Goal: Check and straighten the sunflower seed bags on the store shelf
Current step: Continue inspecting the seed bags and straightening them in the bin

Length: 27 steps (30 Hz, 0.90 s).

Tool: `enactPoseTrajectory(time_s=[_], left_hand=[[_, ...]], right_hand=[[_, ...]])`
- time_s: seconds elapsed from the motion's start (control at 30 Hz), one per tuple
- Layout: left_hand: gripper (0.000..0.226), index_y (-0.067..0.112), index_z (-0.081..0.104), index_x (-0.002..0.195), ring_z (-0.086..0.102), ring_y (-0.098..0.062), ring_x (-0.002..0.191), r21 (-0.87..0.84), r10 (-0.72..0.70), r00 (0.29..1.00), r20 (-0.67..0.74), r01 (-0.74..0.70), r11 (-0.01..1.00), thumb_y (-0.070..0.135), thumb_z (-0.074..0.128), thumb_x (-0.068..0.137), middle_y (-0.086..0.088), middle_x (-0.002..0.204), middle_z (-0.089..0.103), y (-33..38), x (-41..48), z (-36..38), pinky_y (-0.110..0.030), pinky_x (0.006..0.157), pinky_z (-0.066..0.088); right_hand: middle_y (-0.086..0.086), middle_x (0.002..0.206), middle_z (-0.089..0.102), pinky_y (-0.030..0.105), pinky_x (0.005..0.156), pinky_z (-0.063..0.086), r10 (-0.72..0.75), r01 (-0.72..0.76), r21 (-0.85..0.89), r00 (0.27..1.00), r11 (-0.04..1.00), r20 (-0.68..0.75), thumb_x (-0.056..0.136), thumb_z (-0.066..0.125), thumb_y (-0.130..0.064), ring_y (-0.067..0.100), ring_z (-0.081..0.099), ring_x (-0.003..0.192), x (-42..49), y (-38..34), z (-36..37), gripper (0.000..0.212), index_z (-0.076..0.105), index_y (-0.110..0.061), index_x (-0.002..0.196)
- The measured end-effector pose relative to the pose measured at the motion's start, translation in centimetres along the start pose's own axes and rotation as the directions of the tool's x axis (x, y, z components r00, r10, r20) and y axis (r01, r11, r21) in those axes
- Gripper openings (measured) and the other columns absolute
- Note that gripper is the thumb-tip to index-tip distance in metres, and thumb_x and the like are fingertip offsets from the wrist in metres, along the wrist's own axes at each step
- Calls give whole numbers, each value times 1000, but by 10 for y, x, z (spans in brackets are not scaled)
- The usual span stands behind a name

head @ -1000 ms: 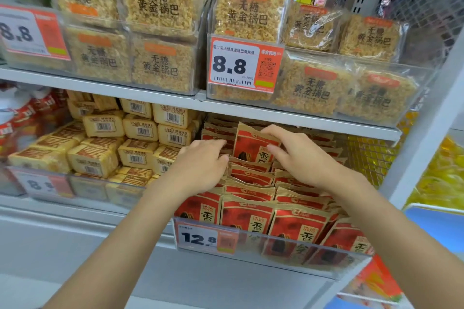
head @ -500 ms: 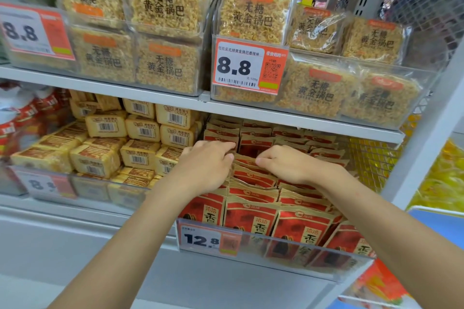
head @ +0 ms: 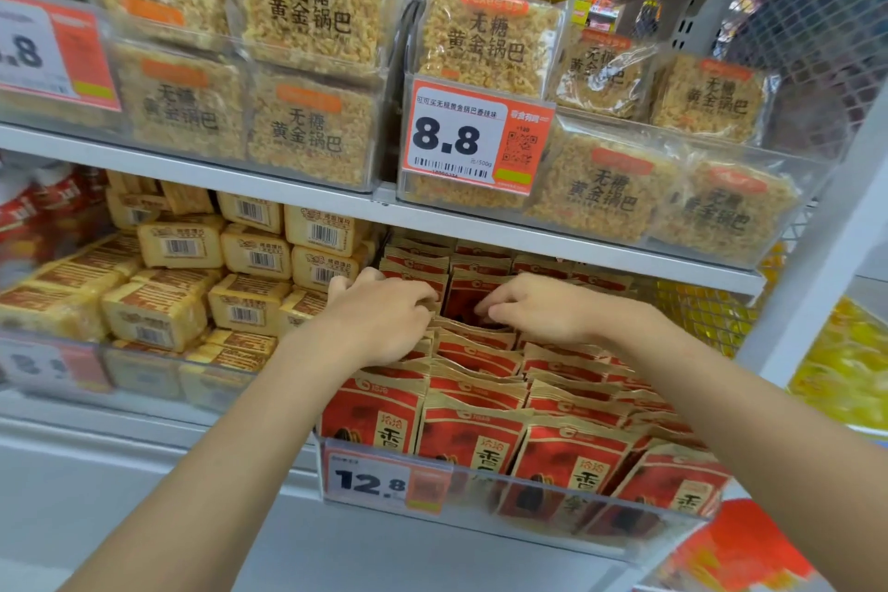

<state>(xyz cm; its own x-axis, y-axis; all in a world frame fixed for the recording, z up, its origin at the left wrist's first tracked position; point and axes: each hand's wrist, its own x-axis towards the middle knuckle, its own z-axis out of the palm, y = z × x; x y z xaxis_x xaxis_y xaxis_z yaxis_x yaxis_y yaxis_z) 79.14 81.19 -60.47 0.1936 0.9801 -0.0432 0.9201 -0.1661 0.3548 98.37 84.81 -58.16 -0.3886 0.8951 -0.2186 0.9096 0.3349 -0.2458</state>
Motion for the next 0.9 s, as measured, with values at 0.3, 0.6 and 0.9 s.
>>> enactPoseTrajectory(time_s=[0.3,0.6,0.9], left_hand=[[44,43,46,140,22,-18,141,-9,-15,1000,-18,14,1000,29,24,105,8,145,48,-1,3,2,-47,111,13],[46,35,36,148,22,-20,143,-37,-46,997,-62,44,998,27,21,106,5,150,43,-3,6,6,-46,111,15],[45,39,47,140,24,-17,140,-44,-37,998,-53,35,998,27,20,106,8,145,48,-4,6,6,-46,110,14]], right_hand=[[-7,132,60,27,105,41,-55,72,-134,990,988,128,98,55,-29,11,57,117,16,-8,-8,36,60,-21,133],[17,126,60,42,101,44,3,-24,-118,984,993,-177,101,32,-7,32,57,114,22,6,-8,34,54,-2,126],[9,134,54,25,81,41,23,-32,-172,998,984,-56,98,34,-3,23,55,106,40,-1,4,44,44,-11,140]])
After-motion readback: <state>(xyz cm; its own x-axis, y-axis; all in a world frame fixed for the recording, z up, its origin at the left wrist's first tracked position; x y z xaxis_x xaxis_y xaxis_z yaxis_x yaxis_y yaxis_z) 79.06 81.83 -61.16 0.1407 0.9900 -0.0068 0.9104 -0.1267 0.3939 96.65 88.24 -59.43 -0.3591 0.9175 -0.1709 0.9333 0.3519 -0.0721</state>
